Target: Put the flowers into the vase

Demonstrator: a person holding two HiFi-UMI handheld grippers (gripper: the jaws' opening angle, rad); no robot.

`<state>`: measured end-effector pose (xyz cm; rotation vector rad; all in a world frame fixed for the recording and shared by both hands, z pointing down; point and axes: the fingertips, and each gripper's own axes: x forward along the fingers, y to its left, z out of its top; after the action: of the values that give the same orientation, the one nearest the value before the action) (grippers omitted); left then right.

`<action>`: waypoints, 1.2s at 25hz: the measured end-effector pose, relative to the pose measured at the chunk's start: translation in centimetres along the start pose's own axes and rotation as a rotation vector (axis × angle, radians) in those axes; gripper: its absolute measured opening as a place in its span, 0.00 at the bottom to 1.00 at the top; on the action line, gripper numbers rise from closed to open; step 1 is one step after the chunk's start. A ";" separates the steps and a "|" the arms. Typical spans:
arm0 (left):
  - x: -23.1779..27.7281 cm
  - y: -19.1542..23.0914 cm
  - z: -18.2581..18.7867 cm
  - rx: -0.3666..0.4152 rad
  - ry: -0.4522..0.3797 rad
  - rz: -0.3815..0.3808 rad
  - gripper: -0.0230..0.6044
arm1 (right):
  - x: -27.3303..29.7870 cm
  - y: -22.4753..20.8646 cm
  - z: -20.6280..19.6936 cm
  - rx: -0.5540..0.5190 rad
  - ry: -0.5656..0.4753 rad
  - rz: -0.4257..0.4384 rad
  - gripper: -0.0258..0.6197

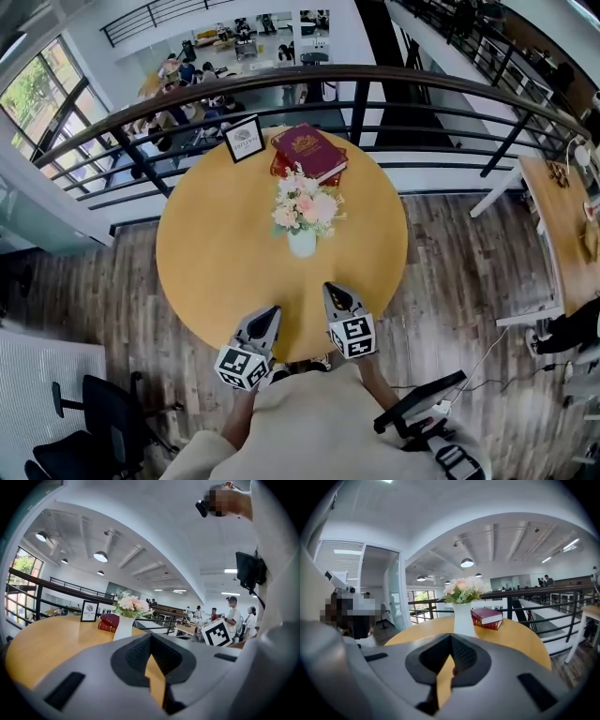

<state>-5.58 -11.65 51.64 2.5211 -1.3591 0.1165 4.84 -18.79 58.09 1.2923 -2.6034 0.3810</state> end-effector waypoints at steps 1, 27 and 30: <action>0.0 -0.2 0.0 0.003 0.001 -0.001 0.05 | -0.4 0.2 0.0 -0.001 -0.002 0.004 0.05; -12.7 -3.9 -2.6 0.012 -0.080 -0.101 0.05 | -10.7 13.0 -2.9 -0.048 0.021 -0.067 0.05; -13.9 -5.0 -2.9 0.008 -0.079 -0.108 0.05 | -12.0 13.7 -3.4 -0.048 0.027 -0.074 0.05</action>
<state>-8.98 2.93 50.69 2.6247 -1.2494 0.0003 1.25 -0.72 55.84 1.3534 -2.5186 0.3197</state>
